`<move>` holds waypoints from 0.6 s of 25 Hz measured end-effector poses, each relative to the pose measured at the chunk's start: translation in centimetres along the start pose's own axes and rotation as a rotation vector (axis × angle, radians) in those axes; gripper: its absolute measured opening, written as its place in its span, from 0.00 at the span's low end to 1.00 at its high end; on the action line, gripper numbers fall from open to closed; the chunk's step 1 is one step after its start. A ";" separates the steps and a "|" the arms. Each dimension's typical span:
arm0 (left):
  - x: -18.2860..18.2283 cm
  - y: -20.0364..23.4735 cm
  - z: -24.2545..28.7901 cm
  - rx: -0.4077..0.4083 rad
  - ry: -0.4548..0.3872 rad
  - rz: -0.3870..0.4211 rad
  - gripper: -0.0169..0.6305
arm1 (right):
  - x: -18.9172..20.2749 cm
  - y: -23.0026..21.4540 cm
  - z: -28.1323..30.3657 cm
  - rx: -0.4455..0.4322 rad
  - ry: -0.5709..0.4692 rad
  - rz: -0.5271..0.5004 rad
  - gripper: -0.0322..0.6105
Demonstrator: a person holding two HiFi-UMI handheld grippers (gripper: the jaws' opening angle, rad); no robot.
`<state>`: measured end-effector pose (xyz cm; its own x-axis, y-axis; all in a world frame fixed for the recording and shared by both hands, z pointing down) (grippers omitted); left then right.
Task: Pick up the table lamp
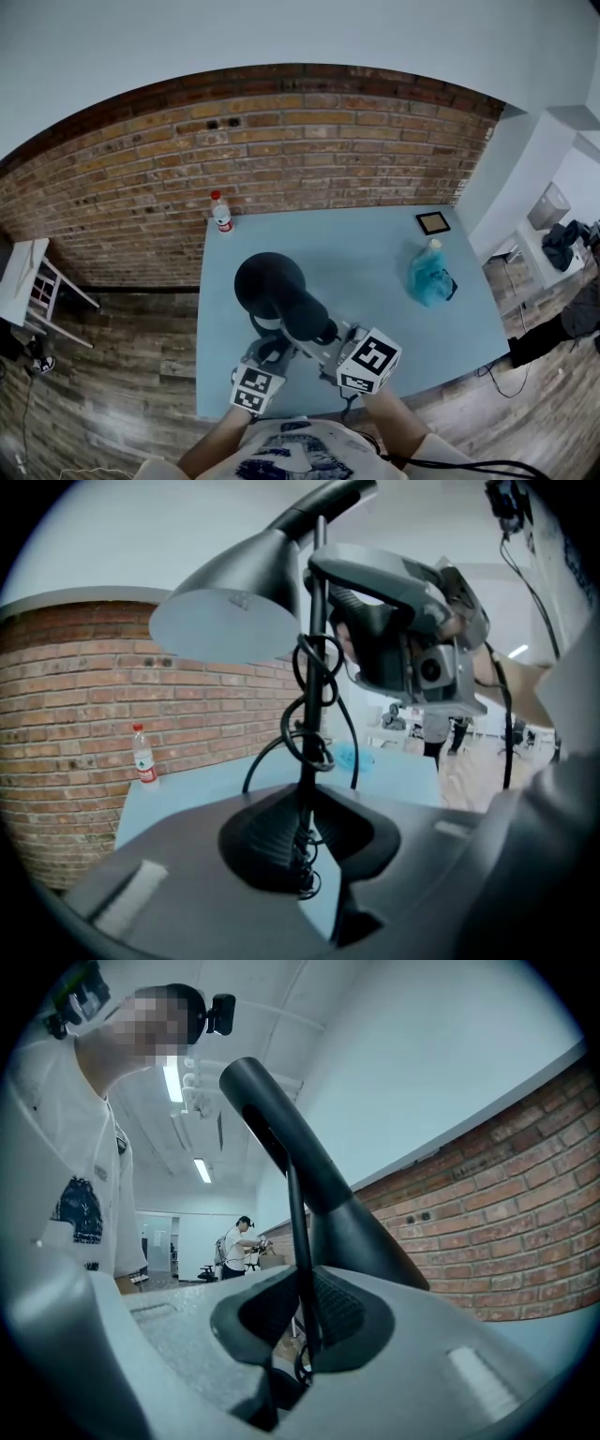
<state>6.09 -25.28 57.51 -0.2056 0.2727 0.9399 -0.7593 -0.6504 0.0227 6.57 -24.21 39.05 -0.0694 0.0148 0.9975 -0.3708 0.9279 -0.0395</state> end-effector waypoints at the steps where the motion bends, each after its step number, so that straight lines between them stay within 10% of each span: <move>1: -0.3 0.0 0.1 0.002 -0.006 0.001 0.09 | -0.1 -0.1 0.1 -0.001 0.001 -0.003 0.11; 15: -1.2 0.6 0.3 0.013 -0.005 0.007 0.09 | -0.7 -0.8 0.6 0.009 0.002 -0.019 0.11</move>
<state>6.05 -26.16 56.52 -0.2079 0.2649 0.9416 -0.7495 -0.6617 0.0207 6.30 -25.17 38.38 -0.0606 -0.0021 0.9982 -0.3801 0.9247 -0.0211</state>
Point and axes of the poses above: the fingertips, and each gripper's own axes: z forward along the fingers, y to its left, x out of its underside, the point moved 1 cm from there along -z, backward along the fingers, and after that the axes turned 2 degrees about -z, right-handed, at the moved point
